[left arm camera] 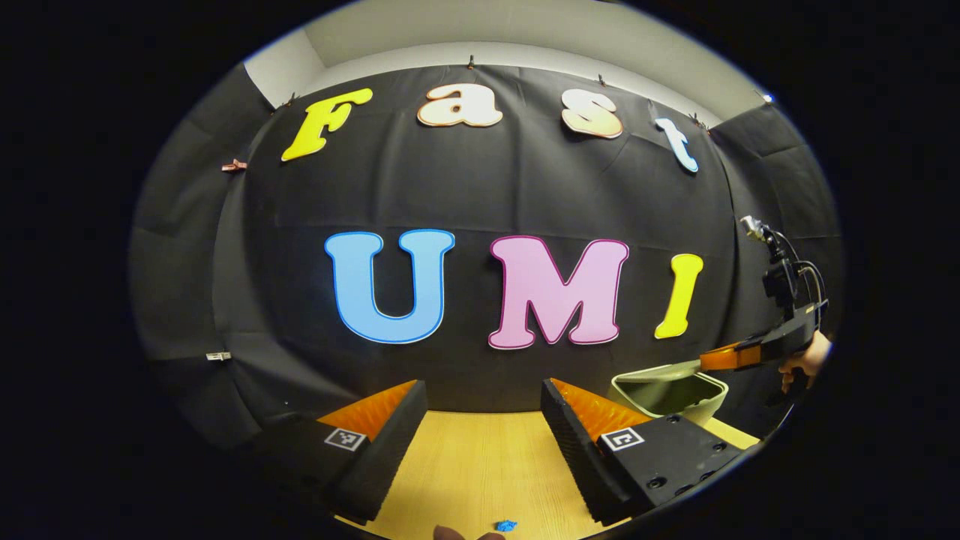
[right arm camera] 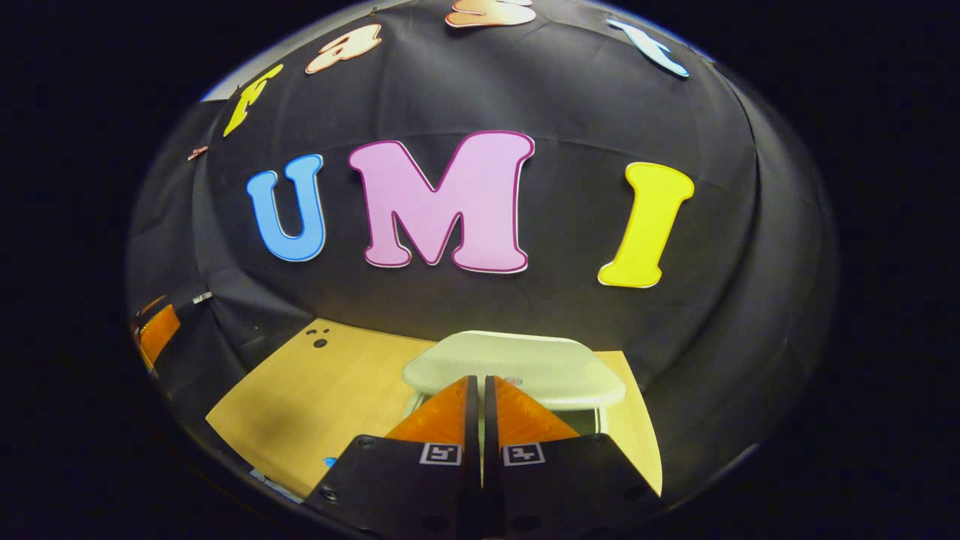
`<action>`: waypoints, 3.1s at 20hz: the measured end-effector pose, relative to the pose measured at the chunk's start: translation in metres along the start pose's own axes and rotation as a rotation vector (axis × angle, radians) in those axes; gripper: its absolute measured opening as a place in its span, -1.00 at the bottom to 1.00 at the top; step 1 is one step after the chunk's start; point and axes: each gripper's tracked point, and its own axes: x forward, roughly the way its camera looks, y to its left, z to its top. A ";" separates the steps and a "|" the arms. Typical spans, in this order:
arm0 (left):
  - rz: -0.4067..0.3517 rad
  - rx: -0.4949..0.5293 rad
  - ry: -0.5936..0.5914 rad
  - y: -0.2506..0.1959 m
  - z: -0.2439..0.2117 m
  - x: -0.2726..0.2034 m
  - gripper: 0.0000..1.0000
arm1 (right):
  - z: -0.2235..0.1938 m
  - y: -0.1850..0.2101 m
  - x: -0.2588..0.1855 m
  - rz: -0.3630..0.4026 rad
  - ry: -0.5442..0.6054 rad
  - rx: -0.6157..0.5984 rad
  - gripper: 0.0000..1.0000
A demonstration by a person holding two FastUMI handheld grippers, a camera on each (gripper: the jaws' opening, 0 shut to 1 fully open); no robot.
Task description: Press the lid of the desktop garbage bin to open it, pick up the crumpled paper on the desktop and throw it into the bin, then pick up the pop can on the desktop and drop it into the bin, and finally close the garbage bin lid.
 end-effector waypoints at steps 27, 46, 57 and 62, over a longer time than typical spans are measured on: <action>-0.156 0.009 0.423 -0.042 -0.236 -0.004 0.96 | 0.018 0.041 -0.109 0.048 -0.234 -0.026 0.45; -0.153 0.045 0.859 -0.046 -0.437 0.010 0.81 | -0.001 0.009 -0.145 -0.065 -0.180 -0.004 0.45; -0.221 0.118 0.833 -0.053 -0.442 0.014 0.39 | -0.001 0.018 -0.140 -0.052 -0.180 0.018 0.45; -0.258 0.091 0.823 -0.053 -0.433 0.016 -0.17 | -0.001 0.015 -0.144 -0.051 -0.182 0.021 0.45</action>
